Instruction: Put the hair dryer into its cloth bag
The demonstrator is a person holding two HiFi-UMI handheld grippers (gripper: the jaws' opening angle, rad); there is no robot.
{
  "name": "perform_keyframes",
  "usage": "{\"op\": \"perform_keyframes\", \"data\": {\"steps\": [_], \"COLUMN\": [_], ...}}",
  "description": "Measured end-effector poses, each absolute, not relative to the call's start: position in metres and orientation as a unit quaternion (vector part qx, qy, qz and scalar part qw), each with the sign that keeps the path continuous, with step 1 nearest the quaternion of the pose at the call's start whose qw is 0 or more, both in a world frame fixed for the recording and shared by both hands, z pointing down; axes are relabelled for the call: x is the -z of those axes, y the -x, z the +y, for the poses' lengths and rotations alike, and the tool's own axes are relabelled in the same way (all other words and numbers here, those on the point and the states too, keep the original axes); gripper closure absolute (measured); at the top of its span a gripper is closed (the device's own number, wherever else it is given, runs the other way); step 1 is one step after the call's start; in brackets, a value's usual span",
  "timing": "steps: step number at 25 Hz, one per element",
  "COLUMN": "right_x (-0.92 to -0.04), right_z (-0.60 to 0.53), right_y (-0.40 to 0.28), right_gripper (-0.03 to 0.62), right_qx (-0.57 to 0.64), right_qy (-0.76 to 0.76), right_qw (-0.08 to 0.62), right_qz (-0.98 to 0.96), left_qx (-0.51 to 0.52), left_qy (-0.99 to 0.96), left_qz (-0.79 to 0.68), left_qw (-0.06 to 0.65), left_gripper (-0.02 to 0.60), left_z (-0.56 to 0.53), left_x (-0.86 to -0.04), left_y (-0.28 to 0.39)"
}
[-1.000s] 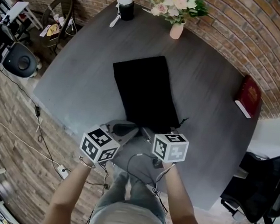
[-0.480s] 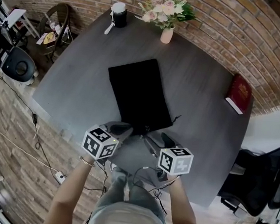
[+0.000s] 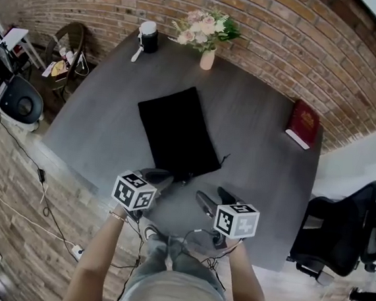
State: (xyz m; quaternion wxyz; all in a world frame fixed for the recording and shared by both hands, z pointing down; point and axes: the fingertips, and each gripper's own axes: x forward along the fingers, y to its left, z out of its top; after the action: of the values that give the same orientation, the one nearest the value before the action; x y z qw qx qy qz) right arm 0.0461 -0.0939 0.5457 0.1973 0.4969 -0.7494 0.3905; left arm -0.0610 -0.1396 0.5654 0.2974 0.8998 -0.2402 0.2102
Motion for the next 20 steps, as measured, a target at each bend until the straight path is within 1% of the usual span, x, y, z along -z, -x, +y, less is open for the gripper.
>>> {"op": "perform_keyframes", "data": {"steps": [3, 5, 6, 10, 13, 15, 18, 20], "right_x": [-0.534, -0.526, -0.523, -0.511, -0.501, -0.491, -0.466, -0.445], "right_z": [-0.091, -0.090, -0.090, -0.088, -0.088, -0.091, -0.100, -0.107], "right_y": [-0.050, -0.053, -0.055, -0.067, -0.079, -0.086, -0.102, -0.112], "right_gripper": [0.265, 0.271, 0.273, 0.291, 0.342, 0.366, 0.439, 0.458], "right_qx": [-0.382, -0.381, -0.380, -0.371, -0.365, -0.354, -0.314, -0.280], "right_qy": [-0.510, -0.519, -0.524, -0.544, -0.563, -0.578, -0.610, -0.630], "right_qw": [0.194, 0.188, 0.186, 0.172, 0.153, 0.141, 0.117, 0.099], "right_qz": [-0.746, -0.742, -0.740, -0.733, -0.725, -0.722, -0.718, -0.717], "left_qx": [-0.207, -0.205, -0.206, -0.219, -0.203, -0.175, -0.099, -0.044], "left_qy": [-0.905, -0.909, -0.912, -0.920, -0.924, -0.925, -0.922, -0.912], "left_qz": [-0.228, -0.207, -0.198, -0.188, -0.210, -0.249, -0.317, -0.366], "left_qw": [0.294, 0.297, 0.295, 0.266, 0.247, 0.227, 0.202, 0.183], "left_gripper": [0.552, 0.482, 0.458, 0.448, 0.448, 0.448, 0.448, 0.448], "left_z": [-0.136, -0.130, -0.127, -0.113, -0.107, -0.111, -0.121, -0.128], "left_x": [-0.561, -0.554, -0.550, -0.534, -0.512, -0.490, -0.445, -0.413], "left_y": [0.061, 0.059, 0.058, 0.061, 0.070, 0.081, 0.100, 0.115]}}
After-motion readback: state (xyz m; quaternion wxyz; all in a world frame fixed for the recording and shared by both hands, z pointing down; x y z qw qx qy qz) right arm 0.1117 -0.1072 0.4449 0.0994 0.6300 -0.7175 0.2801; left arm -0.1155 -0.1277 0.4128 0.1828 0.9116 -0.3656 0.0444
